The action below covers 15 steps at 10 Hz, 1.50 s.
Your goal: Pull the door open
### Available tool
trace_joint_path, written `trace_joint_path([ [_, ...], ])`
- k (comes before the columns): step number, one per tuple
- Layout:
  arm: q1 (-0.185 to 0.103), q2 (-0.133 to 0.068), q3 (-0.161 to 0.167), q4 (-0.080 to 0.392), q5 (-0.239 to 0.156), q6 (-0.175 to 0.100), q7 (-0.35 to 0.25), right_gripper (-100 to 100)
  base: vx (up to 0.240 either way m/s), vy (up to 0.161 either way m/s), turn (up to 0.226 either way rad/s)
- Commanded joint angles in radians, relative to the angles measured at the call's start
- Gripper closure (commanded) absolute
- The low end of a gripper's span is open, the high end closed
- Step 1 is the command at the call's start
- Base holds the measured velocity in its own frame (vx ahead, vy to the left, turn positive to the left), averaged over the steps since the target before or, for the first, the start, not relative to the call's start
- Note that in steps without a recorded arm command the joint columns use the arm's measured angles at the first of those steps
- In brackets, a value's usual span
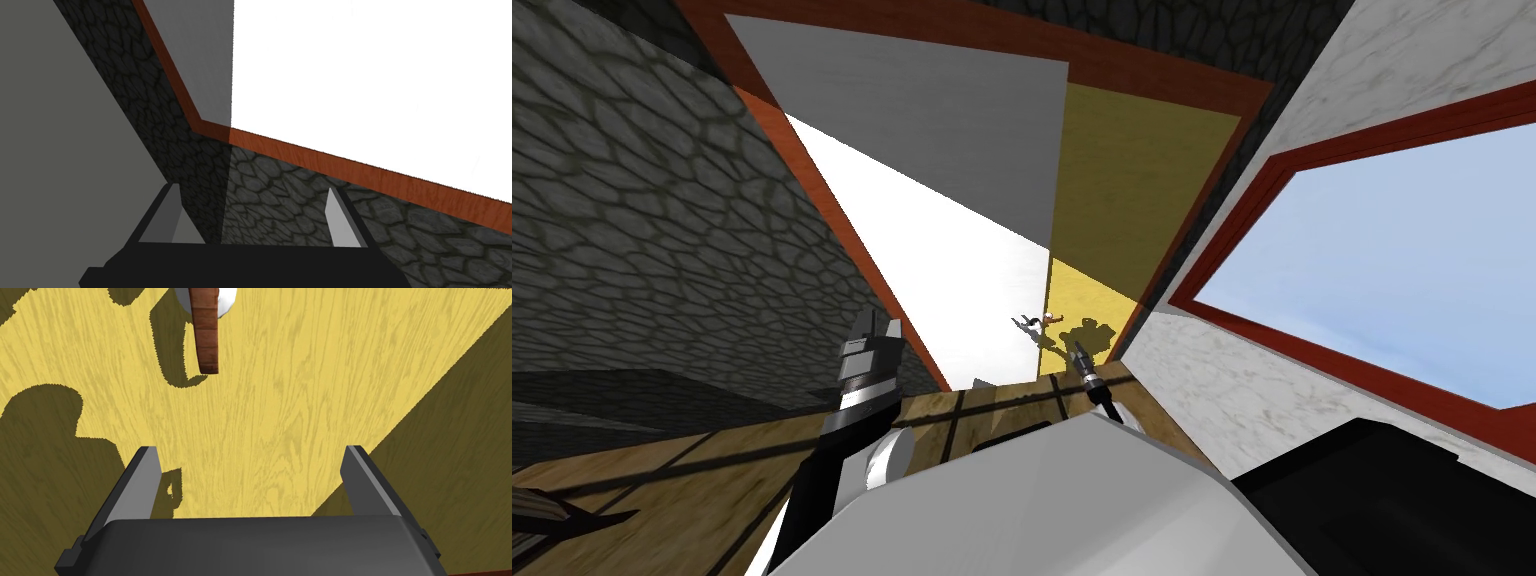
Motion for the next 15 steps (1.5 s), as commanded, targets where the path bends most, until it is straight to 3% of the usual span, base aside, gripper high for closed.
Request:
trace_joint_path([
  [1, -0.01, -0.004, -0.004, 0.035, 0.006, -0.012, -0.008, -100, 0.158, 0.006, 0.023],
  [5, -0.038, -0.014, -0.013, 0.127, 0.02, -0.043, -0.022, -100, 0.179, 0.007, 0.02],
  [6, -0.035, -0.013, -0.012, 0.117, 0.018, -0.039, -0.02, -100, 0.081, -0.006, 0.006],
  [8, -0.021, -0.037, -0.058, 0.143, -0.007, -0.036, -0.008, -100, -0.032, -0.045, 0.061],
  [12, -0.017, -0.046, -0.077, 0.153, -0.017, -0.034, -0.002, -100, -0.026, -0.016, 0.026],
  [15, -0.01, -0.07, -0.14, 0.187, -0.054, -0.028, 0.021, -100, 0.008, -0.02, 0.135],
])
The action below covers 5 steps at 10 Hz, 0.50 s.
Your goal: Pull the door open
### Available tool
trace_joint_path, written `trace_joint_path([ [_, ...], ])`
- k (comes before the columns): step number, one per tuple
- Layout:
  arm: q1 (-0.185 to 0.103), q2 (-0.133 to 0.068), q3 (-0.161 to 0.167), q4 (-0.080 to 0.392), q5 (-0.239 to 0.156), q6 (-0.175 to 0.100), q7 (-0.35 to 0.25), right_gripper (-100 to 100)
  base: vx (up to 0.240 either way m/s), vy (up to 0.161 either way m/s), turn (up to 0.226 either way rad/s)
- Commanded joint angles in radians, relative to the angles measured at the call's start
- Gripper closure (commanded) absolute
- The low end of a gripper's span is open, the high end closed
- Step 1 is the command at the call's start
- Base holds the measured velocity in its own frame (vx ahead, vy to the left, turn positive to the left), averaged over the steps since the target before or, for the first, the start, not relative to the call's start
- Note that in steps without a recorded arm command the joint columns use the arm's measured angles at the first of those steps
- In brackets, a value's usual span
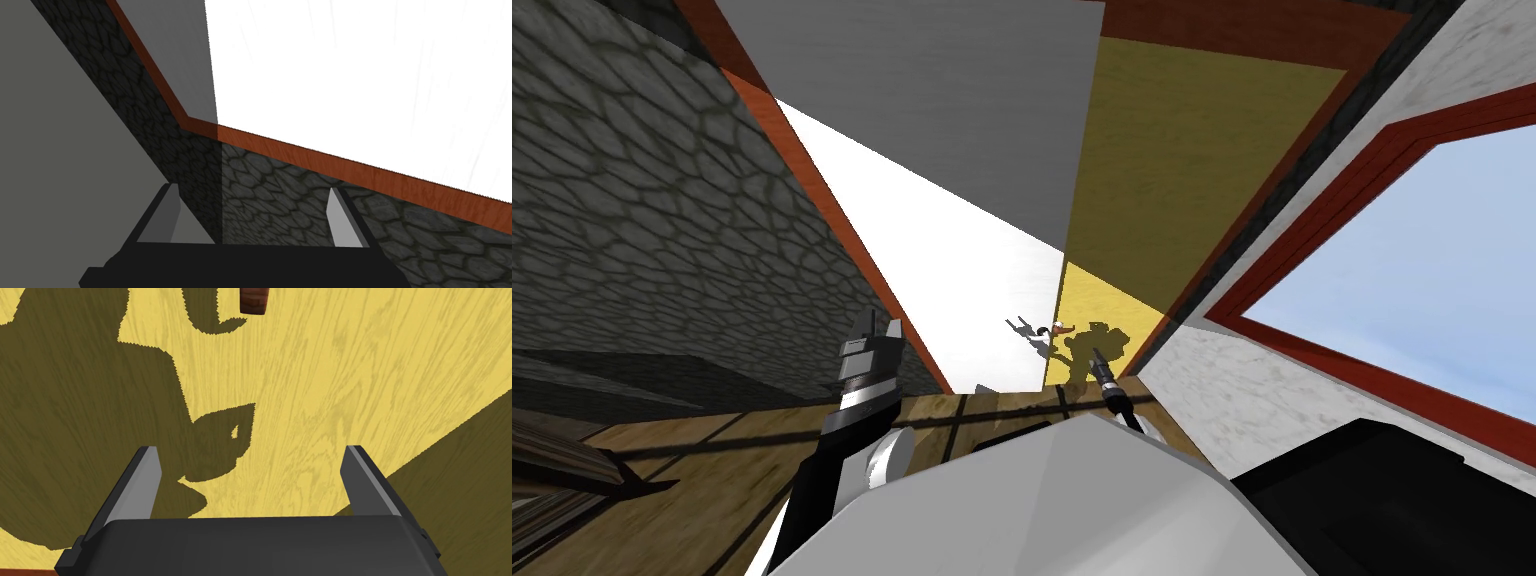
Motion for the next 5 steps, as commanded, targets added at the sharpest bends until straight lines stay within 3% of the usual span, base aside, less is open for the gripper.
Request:
trace_joint_path([
  [1, 0.005, -0.01, -0.034, 0.008, -0.02, 0.012, 0.014, -100, 0.018, -0.043, 0.149],
  [2, 0.004, -0.016, -0.053, 0.019, -0.032, 0.013, 0.022, -100, 0.028, -0.057, 0.163],
  [4, 0.004, -0.016, -0.053, 0.019, -0.032, 0.013, 0.022, -100, 0.013, -0.03, 0.013],
  [5, -0.001, -0.021, -0.079, 0.036, -0.048, 0.016, 0.034, -100, 0.017, -0.028, 0.177],
])
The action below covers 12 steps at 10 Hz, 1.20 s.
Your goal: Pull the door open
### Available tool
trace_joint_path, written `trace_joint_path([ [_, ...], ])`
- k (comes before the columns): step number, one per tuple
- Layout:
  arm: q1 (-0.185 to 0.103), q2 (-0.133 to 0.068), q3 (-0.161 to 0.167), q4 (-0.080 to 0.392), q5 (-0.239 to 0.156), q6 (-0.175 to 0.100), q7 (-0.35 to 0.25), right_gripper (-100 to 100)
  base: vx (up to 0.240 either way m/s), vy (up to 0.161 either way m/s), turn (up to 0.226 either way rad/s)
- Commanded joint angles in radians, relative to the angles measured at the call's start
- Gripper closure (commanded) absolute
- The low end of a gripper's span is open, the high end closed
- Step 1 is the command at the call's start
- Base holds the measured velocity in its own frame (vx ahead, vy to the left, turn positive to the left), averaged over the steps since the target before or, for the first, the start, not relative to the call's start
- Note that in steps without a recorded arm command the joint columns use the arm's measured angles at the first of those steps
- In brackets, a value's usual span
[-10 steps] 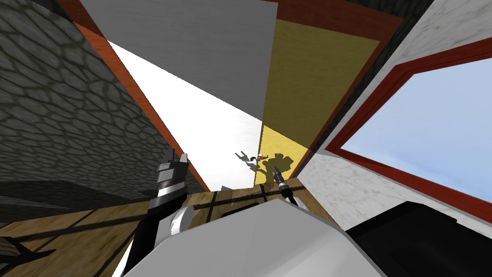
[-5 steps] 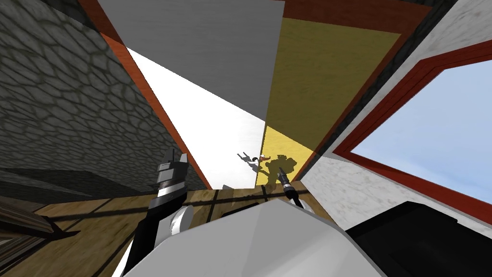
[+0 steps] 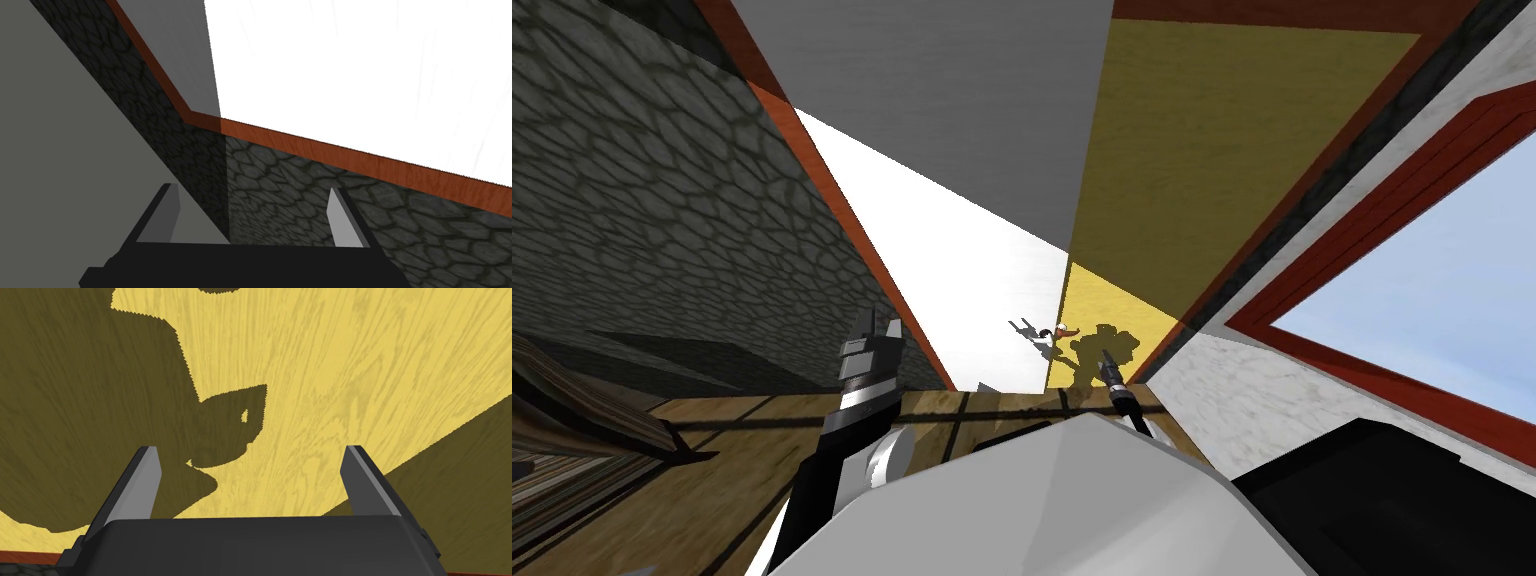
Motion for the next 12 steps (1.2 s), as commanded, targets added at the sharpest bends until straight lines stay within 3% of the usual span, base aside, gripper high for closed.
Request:
trace_joint_path([
  [1, -0.013, -0.012, -0.02, 0.03, -0.013, -0.004, 0.008, -100, 0.019, -0.063, 0.17],
  [4, -0.052, 0.01, -0.044, 0.056, -0.034, -0.004, 0.034, -100, 0.083, -0.129, 0.255],
  [6, -0.095, 0.051, -0.018, 0.056, -0.026, -0.008, 0.043, -100, 0.176, -0.017, 0.283],
  [9, -0.097, 0.05, -0.018, 0.061, -0.026, -0.009, 0.043, -100, 0.082, 0.053, 0.013],
  [10, -0.097, 0.05, -0.018, 0.061, -0.026, -0.009, 0.043, 100, 0.005, 0.005, 0.01],
  [12, -0.097, 0.05, -0.018, 0.061, -0.026, -0.009, 0.043, 100, -0.01, -0.005, 0.012],
])
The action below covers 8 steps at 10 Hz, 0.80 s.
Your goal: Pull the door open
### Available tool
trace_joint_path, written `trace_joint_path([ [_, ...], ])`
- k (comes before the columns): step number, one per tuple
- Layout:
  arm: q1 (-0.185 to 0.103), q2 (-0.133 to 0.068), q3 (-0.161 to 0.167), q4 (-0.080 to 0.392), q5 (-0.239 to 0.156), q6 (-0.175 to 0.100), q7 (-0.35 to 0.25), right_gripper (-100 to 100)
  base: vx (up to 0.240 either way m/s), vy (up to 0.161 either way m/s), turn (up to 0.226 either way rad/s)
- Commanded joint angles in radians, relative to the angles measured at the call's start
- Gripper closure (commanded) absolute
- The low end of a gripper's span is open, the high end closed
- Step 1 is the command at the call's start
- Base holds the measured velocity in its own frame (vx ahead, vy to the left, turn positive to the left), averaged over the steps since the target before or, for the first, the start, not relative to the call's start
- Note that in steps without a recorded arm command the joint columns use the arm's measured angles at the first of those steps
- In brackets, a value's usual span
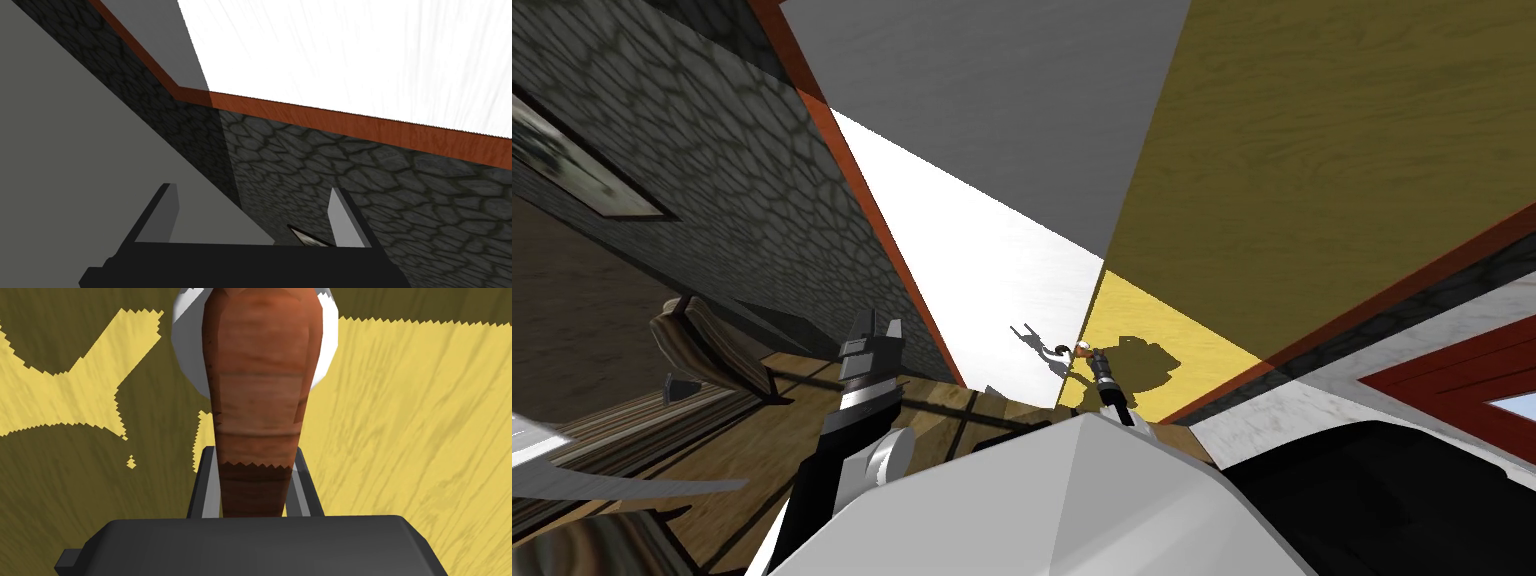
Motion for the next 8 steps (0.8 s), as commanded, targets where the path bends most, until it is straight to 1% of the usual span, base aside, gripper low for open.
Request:
trace_joint_path([
  [1, 0.001, -0.002, -0.002, -0.001, -0.001, -0.001, 0.0, 100, -0.006, -0.005, 0.006],
  [3, 0.001, -0.002, -0.002, -0.001, -0.001, -0.001, 0.0, 100, 0.0, 0.0, 0.0],
  [4, 0.025, -0.028, -0.02, 0.006, -0.008, 0.0, -0.006, 100, -0.094, -0.06, -0.065],
  [5, 0.025, -0.028, -0.02, 0.006, -0.008, 0.0, -0.006, 100, -0.149, -0.081, -0.052],
  [7, 0.025, -0.028, -0.02, 0.006, -0.008, 0.0, -0.006, 100, -0.061, -0.011, 0.003],
  [8, 0.044, -0.047, -0.024, 0.008, -0.006, -0.004, -0.018, 100, -0.121, 0.042, 0.029],
])
